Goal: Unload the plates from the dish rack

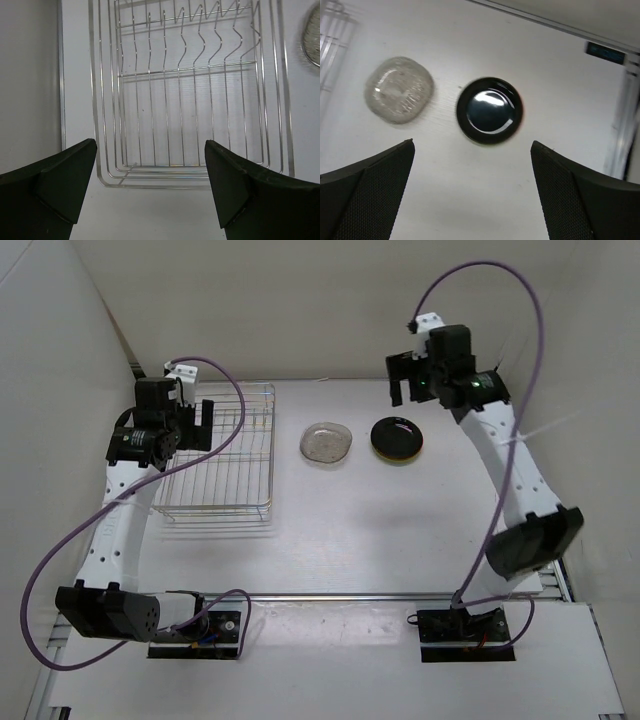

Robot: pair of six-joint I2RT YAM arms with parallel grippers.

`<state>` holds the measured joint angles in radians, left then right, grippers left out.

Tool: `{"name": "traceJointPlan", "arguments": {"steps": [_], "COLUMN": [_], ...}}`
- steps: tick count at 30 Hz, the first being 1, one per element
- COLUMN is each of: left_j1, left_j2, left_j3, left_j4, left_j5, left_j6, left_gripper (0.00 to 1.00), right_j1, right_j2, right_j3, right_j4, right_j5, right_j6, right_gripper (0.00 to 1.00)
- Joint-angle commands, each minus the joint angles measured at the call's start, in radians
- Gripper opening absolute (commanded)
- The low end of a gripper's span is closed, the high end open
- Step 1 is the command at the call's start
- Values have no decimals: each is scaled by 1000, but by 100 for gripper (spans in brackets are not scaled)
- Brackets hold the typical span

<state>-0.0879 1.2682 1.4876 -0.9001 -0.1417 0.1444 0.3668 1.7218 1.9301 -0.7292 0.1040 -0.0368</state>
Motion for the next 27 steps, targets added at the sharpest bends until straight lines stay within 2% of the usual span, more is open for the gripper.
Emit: {"name": "traceJointPlan", "arguments": {"steps": [1, 5, 10, 15, 18, 27], "left_j1": [5, 5, 23, 34, 45, 94], "left_j2": [-29, -6, -6, -6, -15, -46], "left_j3": [-33, -43, -43, -87, -98, -96], "left_j4": [90, 108, 119, 130, 139, 139], "left_j5": [-99, -110, -75, -85, -85, -49], "left_j6": [-60, -84, -114, -126, -135, -154], "left_gripper": [100, 100, 100, 100, 100, 100], "right_j1": [-78, -263, -484, -630, -683, -692], "right_j2": [-120, -298, -445, -560, -596, -616], "right_j3": [-120, -265, -483, -634, -652, -652], "right_j4": [-45, -45, -29, 13, 13, 13], "right_j5": [97, 72, 39, -10, -65, -99], "right_j6": [-55, -44, -66, -86, -86, -28], "right_gripper": [100, 100, 100, 100, 100, 100]}}
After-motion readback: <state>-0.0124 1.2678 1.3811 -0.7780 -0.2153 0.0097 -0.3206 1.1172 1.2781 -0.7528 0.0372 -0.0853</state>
